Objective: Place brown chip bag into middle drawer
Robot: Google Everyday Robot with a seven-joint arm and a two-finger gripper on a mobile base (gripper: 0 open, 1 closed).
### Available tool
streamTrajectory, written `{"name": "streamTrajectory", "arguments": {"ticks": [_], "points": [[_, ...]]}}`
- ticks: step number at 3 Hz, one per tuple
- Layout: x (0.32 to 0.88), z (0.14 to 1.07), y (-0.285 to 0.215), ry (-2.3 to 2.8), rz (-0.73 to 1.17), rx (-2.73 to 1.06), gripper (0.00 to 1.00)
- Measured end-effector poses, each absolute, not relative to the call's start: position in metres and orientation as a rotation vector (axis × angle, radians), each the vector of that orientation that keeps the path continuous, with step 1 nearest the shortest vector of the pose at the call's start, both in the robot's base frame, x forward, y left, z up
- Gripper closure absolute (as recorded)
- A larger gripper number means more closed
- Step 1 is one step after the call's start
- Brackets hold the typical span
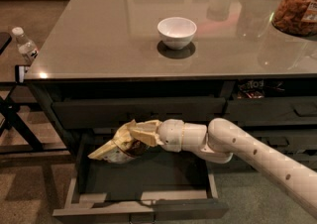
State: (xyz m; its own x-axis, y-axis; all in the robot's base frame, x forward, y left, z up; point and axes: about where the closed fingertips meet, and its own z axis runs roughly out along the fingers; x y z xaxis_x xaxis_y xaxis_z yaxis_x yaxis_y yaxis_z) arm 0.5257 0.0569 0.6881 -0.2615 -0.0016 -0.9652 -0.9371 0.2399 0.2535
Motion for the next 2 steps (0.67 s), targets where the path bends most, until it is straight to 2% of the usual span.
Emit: {"name": "streamTrajectory", "arguments": {"ticks": [2], "points": [[0.524, 0.655, 0.048, 1.488, 1.195, -0.885, 1.0]]}}
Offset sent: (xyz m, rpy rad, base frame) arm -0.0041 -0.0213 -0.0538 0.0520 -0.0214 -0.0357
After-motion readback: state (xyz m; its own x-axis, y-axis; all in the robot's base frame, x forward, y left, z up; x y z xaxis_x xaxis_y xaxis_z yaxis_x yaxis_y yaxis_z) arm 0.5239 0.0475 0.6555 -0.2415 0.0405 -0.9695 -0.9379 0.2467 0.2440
